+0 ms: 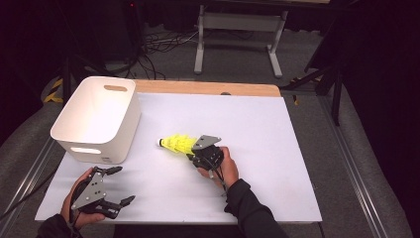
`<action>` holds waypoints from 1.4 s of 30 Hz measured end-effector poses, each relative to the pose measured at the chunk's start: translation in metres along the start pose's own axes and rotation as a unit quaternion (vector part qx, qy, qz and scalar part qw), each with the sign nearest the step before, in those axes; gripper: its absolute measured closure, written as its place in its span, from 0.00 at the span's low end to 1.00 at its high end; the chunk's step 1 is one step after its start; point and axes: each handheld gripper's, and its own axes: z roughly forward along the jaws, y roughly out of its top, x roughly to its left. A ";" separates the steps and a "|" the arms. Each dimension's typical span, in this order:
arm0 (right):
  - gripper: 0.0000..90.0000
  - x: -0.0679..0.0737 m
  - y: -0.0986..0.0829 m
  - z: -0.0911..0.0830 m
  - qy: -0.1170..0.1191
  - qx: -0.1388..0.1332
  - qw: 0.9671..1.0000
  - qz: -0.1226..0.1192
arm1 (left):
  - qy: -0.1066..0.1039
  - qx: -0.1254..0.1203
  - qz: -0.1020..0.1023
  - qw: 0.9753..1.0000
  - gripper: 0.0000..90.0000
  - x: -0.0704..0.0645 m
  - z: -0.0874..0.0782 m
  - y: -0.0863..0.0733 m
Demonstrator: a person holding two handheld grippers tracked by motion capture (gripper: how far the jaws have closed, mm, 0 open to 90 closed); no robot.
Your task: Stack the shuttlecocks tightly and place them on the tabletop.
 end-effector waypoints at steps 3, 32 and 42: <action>0.68 0.000 0.000 -0.005 -0.008 -0.001 1.000 0.000 | 0.001 0.000 -0.001 1.000 0.06 0.000 -0.001 0.000; 0.46 0.009 0.007 -0.082 -0.033 -0.125 0.990 -0.061 | 0.001 0.002 0.000 1.000 0.06 0.000 -0.001 0.000; 0.39 0.012 -0.001 -0.089 -0.041 -0.118 0.989 -0.074 | 0.001 0.004 0.001 1.000 0.06 0.000 0.000 0.000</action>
